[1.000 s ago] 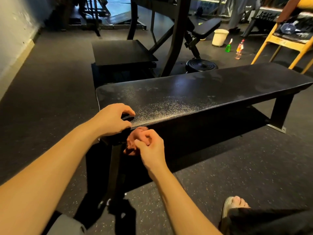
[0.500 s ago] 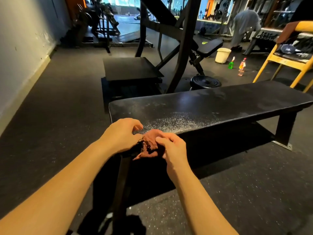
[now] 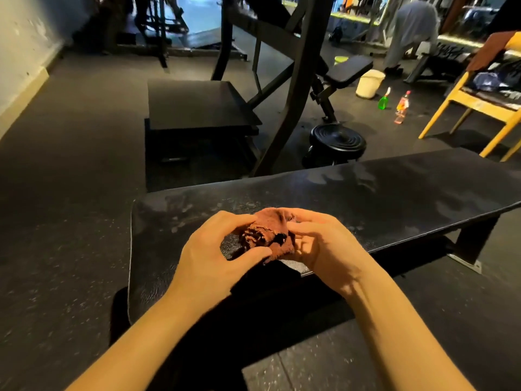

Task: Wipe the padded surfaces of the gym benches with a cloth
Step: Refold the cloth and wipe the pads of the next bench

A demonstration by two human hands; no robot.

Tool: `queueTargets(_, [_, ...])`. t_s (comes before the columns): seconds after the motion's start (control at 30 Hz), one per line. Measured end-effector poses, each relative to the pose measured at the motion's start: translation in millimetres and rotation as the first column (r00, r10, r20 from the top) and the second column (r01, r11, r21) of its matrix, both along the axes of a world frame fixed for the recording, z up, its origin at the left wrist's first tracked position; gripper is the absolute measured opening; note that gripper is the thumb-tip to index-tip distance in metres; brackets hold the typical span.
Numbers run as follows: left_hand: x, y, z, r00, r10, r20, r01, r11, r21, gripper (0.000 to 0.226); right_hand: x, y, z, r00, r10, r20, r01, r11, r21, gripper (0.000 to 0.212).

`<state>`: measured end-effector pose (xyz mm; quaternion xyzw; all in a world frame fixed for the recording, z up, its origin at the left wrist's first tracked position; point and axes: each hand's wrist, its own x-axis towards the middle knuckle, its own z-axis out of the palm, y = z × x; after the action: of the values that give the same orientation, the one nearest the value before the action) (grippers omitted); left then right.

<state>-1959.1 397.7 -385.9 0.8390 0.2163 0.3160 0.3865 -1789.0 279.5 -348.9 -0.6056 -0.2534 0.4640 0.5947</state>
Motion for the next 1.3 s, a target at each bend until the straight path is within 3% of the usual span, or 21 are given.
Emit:
queueTargets(0.17, [52.5, -20.6, 69.6, 0.998, -0.044, -0.040, 0.040, 0.995, -0.095, 0.035, 37.1, -29.1, 64.4, 0.998, -0.013, 0.055, 0.017, 0.997, -0.070, 0.029])
queueTargets(0.4, [138.6, -85.0, 291.7, 0.949, -0.290, -0.121, 0.268, 0.948, -0.171, 0.006, 95.3, -139.5, 261.0, 0.971, -0.240, 0.010, 0.240, 0.966, -0.094, 0.025])
queueTargets(0.5, [173.9, -126.3, 397.5, 0.916, -0.381, -0.128, 0.330, 0.894, -0.304, 0.005, 117.3, -195.3, 354.5, 0.948, -0.317, 0.039, 0.319, 0.941, -0.112, 0.023])
queueTargets(0.6, [207.3, -161.2, 478.9, 0.884, -0.454, -0.113, 0.382, 0.839, -0.388, 0.006, 128.7, -248.1, 435.1, 0.913, -0.400, 0.076, 0.407, 0.905, -0.127, 0.035])
queueTargets(0.7, [232.6, -192.7, 537.1, 0.839, -0.539, -0.073, 0.431, 0.741, -0.515, 0.011, 127.0, -295.8, 495.0, 0.871, -0.484, 0.087, 0.492, 0.861, -0.129, 0.041])
queueTargets(0.8, [244.1, -220.7, 574.2, 0.778, -0.626, -0.045, 0.467, 0.625, -0.625, 0.010, 108.5, -336.9, 536.2, 0.819, -0.571, 0.049, 0.574, 0.816, -0.077, 0.034])
queueTargets(0.97, [234.1, -262.7, 594.2, 0.603, -0.797, 0.023, 0.478, 0.338, -0.811, 0.022, 39.8, -389.8, 570.0, 0.651, -0.759, 0.021, 0.759, 0.650, -0.046, 0.029])
queueTargets(1.03, [224.4, -284.5, 595.7, 0.521, -0.854, -0.001, 0.484, 0.296, -0.823, 0.018, 6.3, -403.6, 578.5, 0.542, -0.837, 0.079, 0.840, 0.536, -0.080, 0.027])
queueTargets(1.1, [211.1, -313.0, 597.4, 0.444, -0.896, -0.033, 0.545, 0.299, -0.783, 0.025, -29.7, -417.1, 588.8, 0.420, -0.889, 0.185, 0.907, 0.404, -0.116, 0.018])
queueTargets(1.17, [195.0, -344.0, 601.5, 0.341, -0.939, -0.040, 0.650, 0.266, -0.712, 0.049, -60.9, -433.1, 599.7, 0.304, -0.899, 0.315, 0.952, 0.274, -0.135, 0.013])
queueTargets(1.23, [174.8, -378.4, 607.5, 0.223, -0.968, -0.113, 0.799, 0.248, -0.548, 0.067, -89.3, -456.2, 608.0, 0.188, -0.884, 0.427, 0.981, 0.146, -0.130, 0.011])
queueTargets(1.3, [154.4, -413.3, 615.3, 0.146, -0.979, -0.144, 0.904, 0.191, -0.382, 0.062, -115.7, -483.2, 616.7, 0.089, -0.869, 0.486, 0.992, 0.033, -0.123, 0.009])
